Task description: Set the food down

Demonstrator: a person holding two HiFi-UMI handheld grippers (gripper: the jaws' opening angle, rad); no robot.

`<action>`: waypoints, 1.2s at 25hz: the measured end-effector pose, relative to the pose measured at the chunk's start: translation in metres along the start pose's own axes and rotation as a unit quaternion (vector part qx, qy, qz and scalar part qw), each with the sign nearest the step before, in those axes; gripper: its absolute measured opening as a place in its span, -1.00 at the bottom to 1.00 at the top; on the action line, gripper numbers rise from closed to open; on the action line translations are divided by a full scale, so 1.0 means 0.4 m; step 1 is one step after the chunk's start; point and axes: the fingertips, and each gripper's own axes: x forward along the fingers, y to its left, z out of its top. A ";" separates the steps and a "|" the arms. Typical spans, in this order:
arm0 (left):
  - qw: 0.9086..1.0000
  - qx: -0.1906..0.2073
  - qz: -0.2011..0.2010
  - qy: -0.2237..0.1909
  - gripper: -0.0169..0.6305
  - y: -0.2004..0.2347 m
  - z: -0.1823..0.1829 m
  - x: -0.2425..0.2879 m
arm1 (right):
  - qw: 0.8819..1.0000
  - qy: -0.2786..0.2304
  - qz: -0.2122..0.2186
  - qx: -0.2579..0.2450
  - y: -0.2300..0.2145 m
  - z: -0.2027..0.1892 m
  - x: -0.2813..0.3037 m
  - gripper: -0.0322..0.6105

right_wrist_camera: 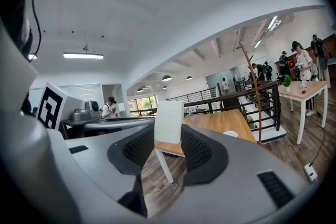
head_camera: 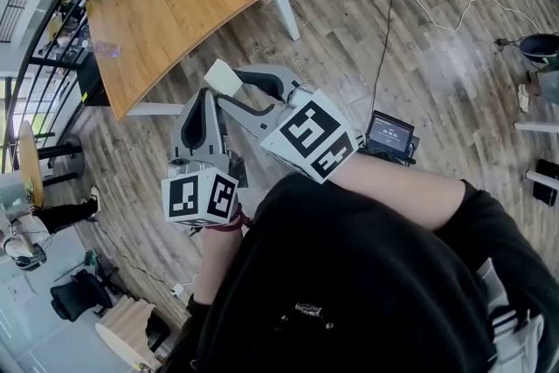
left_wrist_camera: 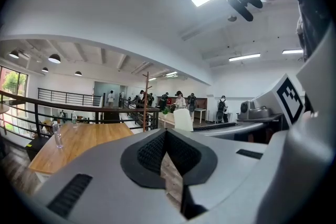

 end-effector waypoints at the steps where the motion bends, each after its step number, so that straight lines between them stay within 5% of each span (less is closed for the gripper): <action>1: 1.000 0.002 -0.001 0.001 -0.94 -0.008 0.001 0.013 | 1.000 -0.002 -0.001 0.001 -0.015 0.001 -0.005 -0.37; 15: 1.000 0.012 0.006 0.010 -0.94 -0.077 -0.011 0.097 | 1.000 -0.010 0.006 0.014 -0.119 -0.011 -0.054 -0.37; 30: 1.000 0.006 0.005 0.005 -0.94 -0.013 -0.010 0.145 | 1.000 -0.003 -0.003 0.010 -0.150 -0.008 0.018 -0.38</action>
